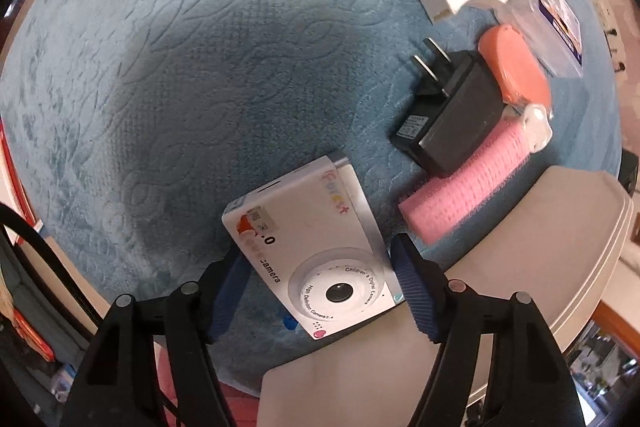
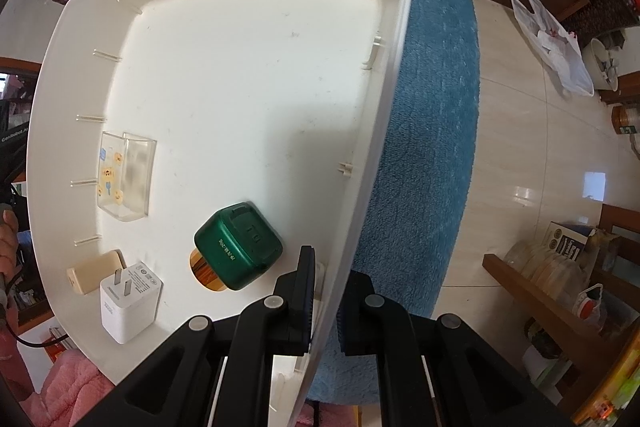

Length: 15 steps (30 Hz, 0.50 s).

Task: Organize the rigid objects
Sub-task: 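Lower the left gripper onto the white boxy device and close on it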

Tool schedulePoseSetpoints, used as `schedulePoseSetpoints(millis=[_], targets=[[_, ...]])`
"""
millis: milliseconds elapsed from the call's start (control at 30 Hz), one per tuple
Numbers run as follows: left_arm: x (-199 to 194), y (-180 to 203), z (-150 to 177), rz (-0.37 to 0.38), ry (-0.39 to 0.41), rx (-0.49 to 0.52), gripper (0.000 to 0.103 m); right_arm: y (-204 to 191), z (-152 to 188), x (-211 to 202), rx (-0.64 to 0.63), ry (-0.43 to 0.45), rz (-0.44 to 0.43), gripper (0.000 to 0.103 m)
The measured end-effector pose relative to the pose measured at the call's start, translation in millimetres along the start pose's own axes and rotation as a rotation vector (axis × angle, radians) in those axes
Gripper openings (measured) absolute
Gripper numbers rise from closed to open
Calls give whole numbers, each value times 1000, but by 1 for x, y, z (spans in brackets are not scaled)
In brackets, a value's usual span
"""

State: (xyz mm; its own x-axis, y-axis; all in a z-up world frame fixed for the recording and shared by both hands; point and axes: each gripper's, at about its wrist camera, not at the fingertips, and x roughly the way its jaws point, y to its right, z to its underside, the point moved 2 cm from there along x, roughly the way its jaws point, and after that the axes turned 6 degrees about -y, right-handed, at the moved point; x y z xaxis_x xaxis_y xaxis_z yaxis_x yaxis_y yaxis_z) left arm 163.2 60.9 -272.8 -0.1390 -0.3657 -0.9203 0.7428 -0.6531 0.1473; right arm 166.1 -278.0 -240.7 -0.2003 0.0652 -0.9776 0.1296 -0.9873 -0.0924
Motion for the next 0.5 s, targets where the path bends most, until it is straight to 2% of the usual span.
schedulePoseSetpoints(millis=[367, 500], targets=[[-23, -15, 11, 25, -3, 65, 64, 4, 0, 0, 16, 7, -16, 9], [-51, -7, 18, -5, 89, 153, 64, 4, 0, 0, 16, 11, -16, 9]])
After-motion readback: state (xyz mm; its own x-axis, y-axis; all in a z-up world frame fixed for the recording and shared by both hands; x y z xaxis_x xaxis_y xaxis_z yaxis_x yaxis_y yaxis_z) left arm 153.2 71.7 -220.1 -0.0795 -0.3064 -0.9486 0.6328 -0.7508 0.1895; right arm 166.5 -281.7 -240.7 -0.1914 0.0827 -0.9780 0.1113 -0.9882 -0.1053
